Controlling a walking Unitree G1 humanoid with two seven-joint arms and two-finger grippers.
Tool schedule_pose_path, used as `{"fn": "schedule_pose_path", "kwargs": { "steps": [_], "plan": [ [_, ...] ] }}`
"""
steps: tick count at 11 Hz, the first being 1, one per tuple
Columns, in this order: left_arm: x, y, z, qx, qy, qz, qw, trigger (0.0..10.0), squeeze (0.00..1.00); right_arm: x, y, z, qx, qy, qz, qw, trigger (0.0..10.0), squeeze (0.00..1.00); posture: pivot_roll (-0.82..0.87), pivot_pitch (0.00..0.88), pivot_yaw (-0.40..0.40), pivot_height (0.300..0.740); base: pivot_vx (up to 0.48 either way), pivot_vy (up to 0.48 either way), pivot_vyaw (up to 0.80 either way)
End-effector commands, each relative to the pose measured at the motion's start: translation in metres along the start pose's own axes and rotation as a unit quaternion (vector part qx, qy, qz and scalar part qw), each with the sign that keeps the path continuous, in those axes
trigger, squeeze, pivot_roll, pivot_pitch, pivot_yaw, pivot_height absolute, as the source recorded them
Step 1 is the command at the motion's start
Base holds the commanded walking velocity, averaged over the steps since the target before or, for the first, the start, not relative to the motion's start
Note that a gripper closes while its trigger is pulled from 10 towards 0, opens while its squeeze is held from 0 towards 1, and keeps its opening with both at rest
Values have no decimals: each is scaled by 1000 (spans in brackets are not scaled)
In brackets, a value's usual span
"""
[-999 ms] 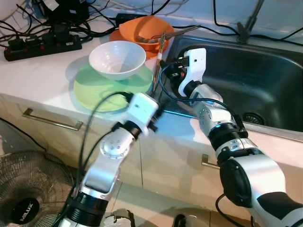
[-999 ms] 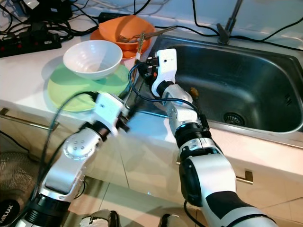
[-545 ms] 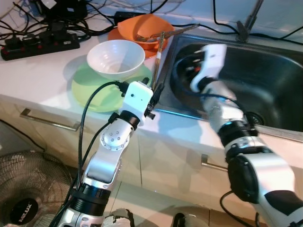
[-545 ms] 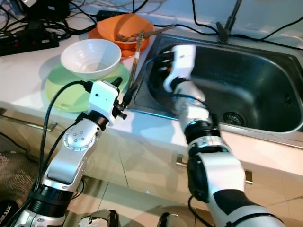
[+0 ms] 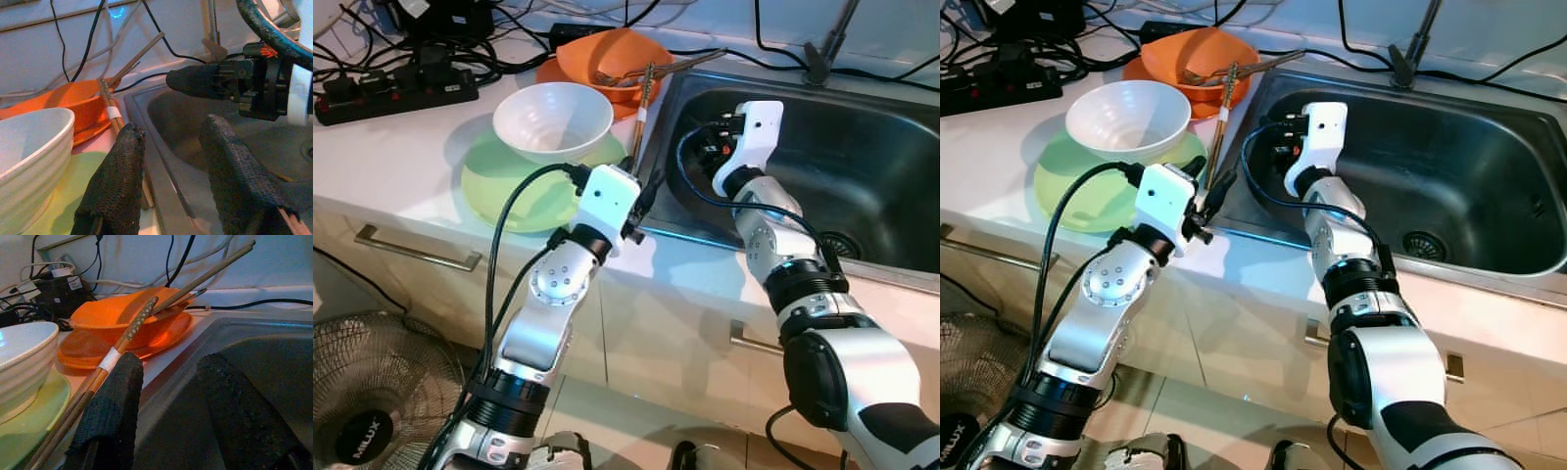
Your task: Kitchen organization
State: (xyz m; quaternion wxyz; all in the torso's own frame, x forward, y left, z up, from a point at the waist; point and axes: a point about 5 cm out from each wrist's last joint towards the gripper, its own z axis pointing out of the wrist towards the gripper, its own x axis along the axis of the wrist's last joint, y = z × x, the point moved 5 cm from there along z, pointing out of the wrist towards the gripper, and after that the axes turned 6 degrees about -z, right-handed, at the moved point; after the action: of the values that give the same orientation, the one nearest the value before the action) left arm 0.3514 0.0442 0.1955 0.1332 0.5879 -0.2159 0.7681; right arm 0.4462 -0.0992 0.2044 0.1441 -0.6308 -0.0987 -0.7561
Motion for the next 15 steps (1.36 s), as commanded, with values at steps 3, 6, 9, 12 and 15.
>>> {"fn": "schedule_pose_path", "kwargs": {
  "steps": [3, 6, 9, 12, 15],
  "plan": [
    [1, 0, -6, 4, 2, 0, 1000, 10000, 0, 6, -22, 8, 41, 4, 2, 999, 10000, 0, 201, 130, -4, 740, 0, 0, 0],
    [3, 5, -19, 10, -4, -7, 1000, 10000, 0, 7, -39, 15, 70, -8, 7, 997, 10000, 1000, 239, 163, -22, 740, 0, 0, 0],
    [11, -1, -40, 38, -13, -6, 999, 10000, 0, 5, -58, 18, 102, -18, -1, 995, 10000, 0, 279, 197, -40, 740, 0, 0, 0],
    [21, -12, -68, 78, -18, 3, 997, 10000, 0, 4, -72, 19, 123, -22, 7, 992, 10000, 0, 331, 224, -59, 740, 0, 0, 0],
    [35, -23, -82, 100, -28, 17, 994, 10000, 0, 2, -84, 21, 142, -28, 10, 989, 10000, 0, 363, 239, -74, 740, 0, 0, 0]
  ]
}}
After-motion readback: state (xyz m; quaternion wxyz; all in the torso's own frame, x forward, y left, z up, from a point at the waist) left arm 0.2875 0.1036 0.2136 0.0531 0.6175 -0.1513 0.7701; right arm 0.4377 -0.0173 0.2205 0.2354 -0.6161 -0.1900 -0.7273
